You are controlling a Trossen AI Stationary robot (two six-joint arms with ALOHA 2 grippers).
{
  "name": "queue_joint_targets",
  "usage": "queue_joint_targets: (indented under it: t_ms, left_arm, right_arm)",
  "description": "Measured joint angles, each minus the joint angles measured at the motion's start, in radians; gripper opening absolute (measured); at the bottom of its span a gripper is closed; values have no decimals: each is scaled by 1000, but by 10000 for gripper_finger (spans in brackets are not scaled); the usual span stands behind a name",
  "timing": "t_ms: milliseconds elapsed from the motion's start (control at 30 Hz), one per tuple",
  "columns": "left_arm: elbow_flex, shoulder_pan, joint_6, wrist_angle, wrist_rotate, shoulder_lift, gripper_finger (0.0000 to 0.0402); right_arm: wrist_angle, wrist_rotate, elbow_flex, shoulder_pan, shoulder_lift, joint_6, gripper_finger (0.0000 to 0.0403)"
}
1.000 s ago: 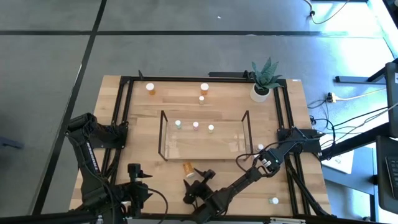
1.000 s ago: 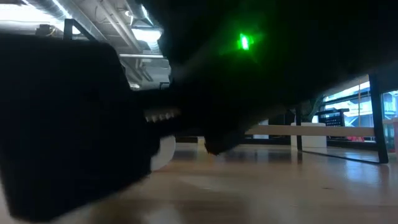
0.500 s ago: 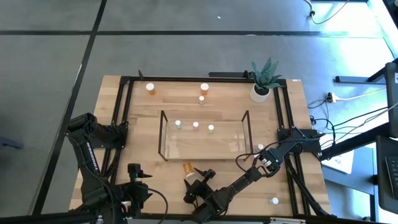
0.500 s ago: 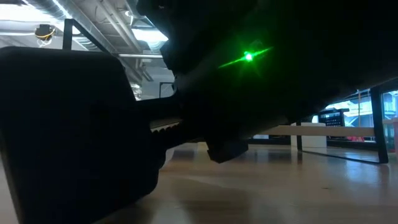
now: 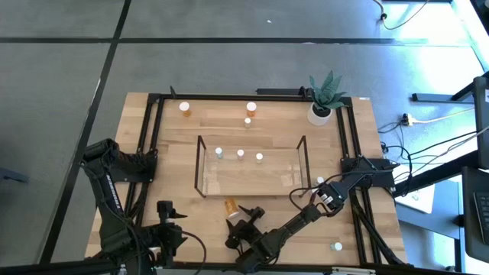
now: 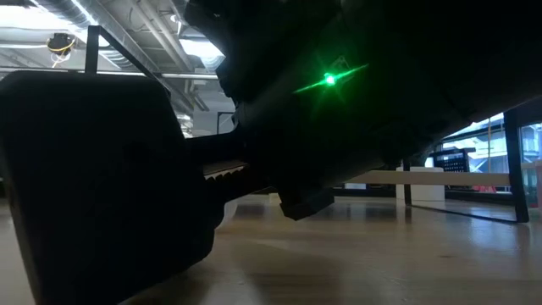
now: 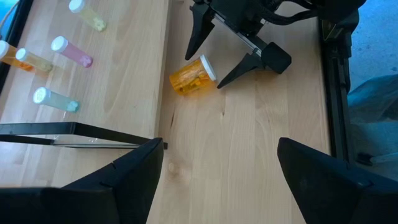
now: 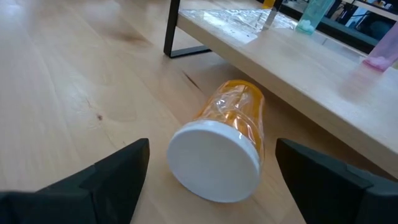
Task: Pick and place medicine bottles onto shelf by color
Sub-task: Put the bottom orange pill bottle on the shelf
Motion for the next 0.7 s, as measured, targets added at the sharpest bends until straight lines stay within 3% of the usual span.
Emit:
queue_joint_targets:
  t_ms: [200,700]
  left_arm:
    - [0,0,0,0,0,0,309]
    - [0,0,0,0,0,0,309]
  right_arm:
    - [-2,1,0,-1,0,-1,345]
    - [0,2,0,-1,0,-2,267]
